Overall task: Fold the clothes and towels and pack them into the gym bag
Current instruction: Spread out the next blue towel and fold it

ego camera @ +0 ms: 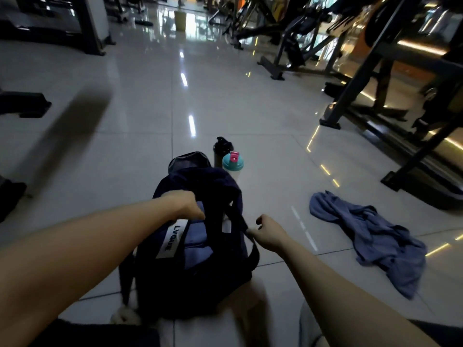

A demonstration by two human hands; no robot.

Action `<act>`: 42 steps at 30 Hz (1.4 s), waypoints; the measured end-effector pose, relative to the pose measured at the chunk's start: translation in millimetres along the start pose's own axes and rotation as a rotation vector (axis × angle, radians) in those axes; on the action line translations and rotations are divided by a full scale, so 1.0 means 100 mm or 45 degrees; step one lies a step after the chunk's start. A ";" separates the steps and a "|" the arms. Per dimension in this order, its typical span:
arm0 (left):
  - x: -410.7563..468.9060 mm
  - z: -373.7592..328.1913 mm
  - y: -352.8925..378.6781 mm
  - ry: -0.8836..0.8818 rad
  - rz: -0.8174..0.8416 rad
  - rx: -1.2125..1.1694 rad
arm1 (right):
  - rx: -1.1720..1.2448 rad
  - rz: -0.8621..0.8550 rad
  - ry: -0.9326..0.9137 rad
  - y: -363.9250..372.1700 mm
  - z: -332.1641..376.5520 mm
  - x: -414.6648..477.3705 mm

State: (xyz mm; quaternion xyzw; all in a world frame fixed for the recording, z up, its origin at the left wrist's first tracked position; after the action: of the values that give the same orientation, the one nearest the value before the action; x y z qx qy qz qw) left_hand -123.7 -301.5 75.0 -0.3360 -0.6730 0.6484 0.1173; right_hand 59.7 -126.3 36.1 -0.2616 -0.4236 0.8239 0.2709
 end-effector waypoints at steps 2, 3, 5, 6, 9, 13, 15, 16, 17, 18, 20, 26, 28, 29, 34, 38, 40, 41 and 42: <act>0.07 -0.41 -0.30 0.070 -0.142 -0.025 | -0.029 -0.040 -0.012 -0.26 -0.08 -0.02; 0.09 -0.65 -0.39 0.113 -0.187 -0.043 | -0.012 -0.056 -0.015 -0.39 -0.16 -0.02; 0.11 -1.18 -0.43 0.231 -0.226 -0.082 | -0.003 -0.130 0.028 -0.68 -0.41 -0.02; 0.10 -1.45 -0.41 0.297 -0.234 -0.089 | 0.002 -0.163 0.056 -0.82 -0.55 -0.03; 0.07 -2.21 -0.25 0.462 -0.256 -0.069 | -0.034 -0.220 0.164 -1.15 -1.04 -0.04; 0.14 -3.07 0.21 0.587 -0.174 -0.086 | -0.047 -0.221 0.259 -1.34 -1.84 0.09; 0.25 -3.46 0.43 0.622 -0.132 -0.116 | -0.053 -0.216 0.344 -1.39 -2.32 0.19; 0.32 -3.65 0.54 0.644 -0.113 -0.127 | -0.050 -0.220 0.381 -1.42 -2.53 0.23; 0.40 -3.85 0.64 0.667 -0.096 -0.131 | -0.044 -0.230 0.415 -1.46 -2.75 0.26; 0.49 -4.03 0.76 0.689 -0.081 -0.137 | -0.054 -0.245 0.445 -1.50 -2.94 0.30; 0.71 -4.38 1.02 0.732 -0.033 -0.159 | -0.068 -0.251 0.504 -1.53 -3.33 0.41; 1.17 -5.29 1.77 0.948 0.087 -0.142 | -0.075 -0.174 0.620 -1.22 -4.24 0.75; 1.25 -5.51 1.98 0.988 0.136 -0.197 | -0.142 -0.152 0.627 -1.08 -4.44 0.80; 1.28 -5.59 2.08 0.999 0.148 -0.199 | -0.207 -0.143 0.620 -1.00 -4.52 0.81; 1.42 -5.81 2.42 1.111 0.074 -0.002 | -0.570 -0.305 0.504 -0.91 -4.47 0.80; 1.38 -5.81 2.51 1.246 -0.019 0.215 | -0.344 -0.303 0.406 -0.86 -4.33 0.71; 1.31 -5.78 2.38 1.242 -0.124 0.255 | -0.079 -0.402 0.513 -1.01 -4.36 0.62; 1.27 -5.76 2.27 1.239 -0.172 0.215 | 0.051 -0.454 0.583 -1.12 -4.40 0.57; 1.23 -5.75 2.14 1.234 -0.204 0.125 | 0.185 -0.507 0.636 -1.25 -4.40 0.53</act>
State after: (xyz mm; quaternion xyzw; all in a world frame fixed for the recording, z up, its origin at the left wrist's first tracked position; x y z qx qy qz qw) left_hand 189.7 214.8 -86.8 -0.5402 -0.5334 0.4372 0.4822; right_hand 340.6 215.5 -91.7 -0.3477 -0.3268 0.6932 0.5402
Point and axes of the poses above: each hand's wrist, its own x-axis towards the middle knuckle, its own y-axis out of the palm, z = x × y, the point moved 9 cm from there along x, towards the middle knuckle, and after that the axes turned 12 degrees about -z, right-handed, at the moved point
